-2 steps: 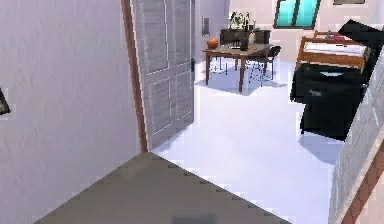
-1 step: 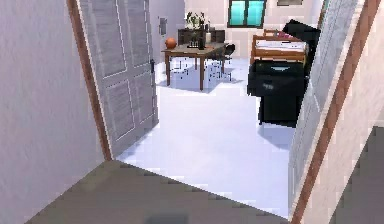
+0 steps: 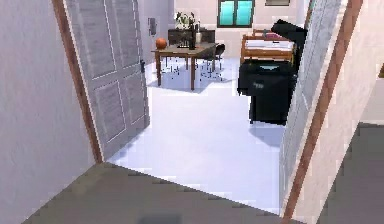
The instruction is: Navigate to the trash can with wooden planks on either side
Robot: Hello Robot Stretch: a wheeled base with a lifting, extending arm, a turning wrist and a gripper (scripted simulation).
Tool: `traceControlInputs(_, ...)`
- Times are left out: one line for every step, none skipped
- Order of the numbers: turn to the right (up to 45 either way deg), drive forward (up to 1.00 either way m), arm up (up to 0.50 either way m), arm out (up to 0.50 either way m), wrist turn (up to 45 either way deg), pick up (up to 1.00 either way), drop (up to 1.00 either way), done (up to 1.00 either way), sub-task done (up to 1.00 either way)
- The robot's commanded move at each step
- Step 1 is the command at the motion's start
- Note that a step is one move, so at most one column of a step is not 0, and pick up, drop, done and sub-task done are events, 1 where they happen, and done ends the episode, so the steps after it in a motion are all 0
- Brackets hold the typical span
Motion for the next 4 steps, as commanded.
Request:
traceControlInputs(0.0, 1.00, 0.00, 0.00, 0.0, 0.00, 0.00, 0.00, 0.00)
traceControlInputs(0.0, 0.05, 0.00, 0.00, 0.0, 0.00, 0.00, 0.00, 0.00)
traceControlInputs(6.0, 0.00, 0.00, 0.00, 0.0, 0.00, 0.00, 0.00, 0.00)
traceControlInputs(0.0, 1.00, 0.00, 0.00, 0.0, 0.00, 0.00, 0.00, 0.00)
